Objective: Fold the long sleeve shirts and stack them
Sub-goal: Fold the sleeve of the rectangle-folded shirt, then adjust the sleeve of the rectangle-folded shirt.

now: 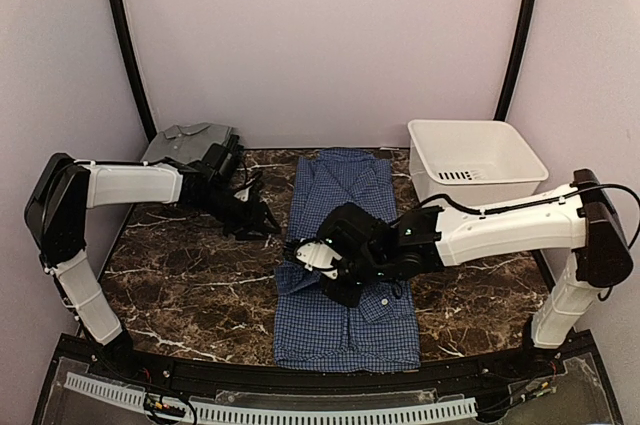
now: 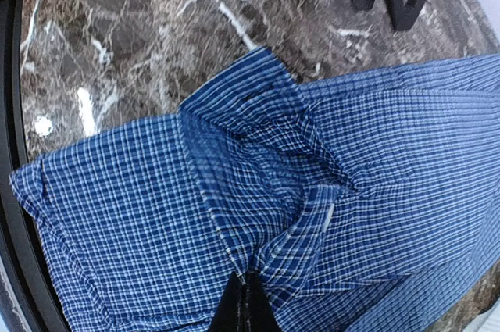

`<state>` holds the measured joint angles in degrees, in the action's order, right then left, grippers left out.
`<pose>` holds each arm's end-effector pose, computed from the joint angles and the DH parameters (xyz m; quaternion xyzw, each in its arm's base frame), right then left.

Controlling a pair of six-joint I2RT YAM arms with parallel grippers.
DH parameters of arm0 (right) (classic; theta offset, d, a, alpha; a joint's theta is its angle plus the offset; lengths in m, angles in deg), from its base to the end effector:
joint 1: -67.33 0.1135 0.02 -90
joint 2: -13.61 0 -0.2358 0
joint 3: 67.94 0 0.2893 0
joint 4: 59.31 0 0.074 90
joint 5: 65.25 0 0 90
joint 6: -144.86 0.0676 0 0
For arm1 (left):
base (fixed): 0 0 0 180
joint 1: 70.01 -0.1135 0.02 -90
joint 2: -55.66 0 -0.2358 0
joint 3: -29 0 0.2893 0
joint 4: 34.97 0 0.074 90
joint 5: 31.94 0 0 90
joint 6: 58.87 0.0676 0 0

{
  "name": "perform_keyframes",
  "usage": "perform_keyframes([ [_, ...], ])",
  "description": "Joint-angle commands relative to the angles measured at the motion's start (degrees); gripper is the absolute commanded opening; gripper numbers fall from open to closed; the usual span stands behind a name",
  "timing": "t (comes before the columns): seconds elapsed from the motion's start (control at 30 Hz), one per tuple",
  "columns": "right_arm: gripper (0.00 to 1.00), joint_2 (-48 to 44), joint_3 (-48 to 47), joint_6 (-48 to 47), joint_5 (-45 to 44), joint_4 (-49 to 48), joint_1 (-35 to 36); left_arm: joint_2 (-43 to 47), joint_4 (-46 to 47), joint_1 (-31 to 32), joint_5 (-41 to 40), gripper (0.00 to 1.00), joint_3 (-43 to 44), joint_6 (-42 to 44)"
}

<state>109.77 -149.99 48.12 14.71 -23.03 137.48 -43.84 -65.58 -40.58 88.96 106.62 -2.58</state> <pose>0.1522 0.3868 0.1691 -0.5595 0.7525 0.1073 0.3304 0.3381 -0.2306 0.1335 0.0515 0.9152 -0.3772 0.1320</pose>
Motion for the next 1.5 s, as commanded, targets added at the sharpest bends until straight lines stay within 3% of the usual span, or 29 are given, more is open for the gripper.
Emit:
perform_keyframes([
  [0.0,0.00,-0.4,2.0,3.0,6.3,-2.4,0.2,0.0,-1.9,0.2,-1.9,0.41,-1.0,-0.8],
  [0.13,0.32,-1.3,3.5,7.3,9.7,-4.6,0.2,0.7,-1.5,0.2,-1.3,0.42,-2.5,-0.5],
  [0.27,0.51,-3.1,6.1,12.8,11.8,-6.3,-1.2,2.1,-1.6,0.2,0.4,0.44,-4.9,0.7],
  [0.53,0.49,-4.3,8.8,22.3,11.1,-5.4,-6.8,4.5,-1.2,5.0,4.5,0.43,-7.4,2.2],
  [0.9,0.41,-7.9,17.3,33.3,12.7,-10.3,-14.3,1.6,2.0,13.3,4.9,0.37,-9.4,-2.7],
  [1.47,0.39,-11.2,23.7,35.0,10.4,-11.2,-15.8,-2.3,0.5,15.3,3.1,0.38,-11.3,-3.6],
])
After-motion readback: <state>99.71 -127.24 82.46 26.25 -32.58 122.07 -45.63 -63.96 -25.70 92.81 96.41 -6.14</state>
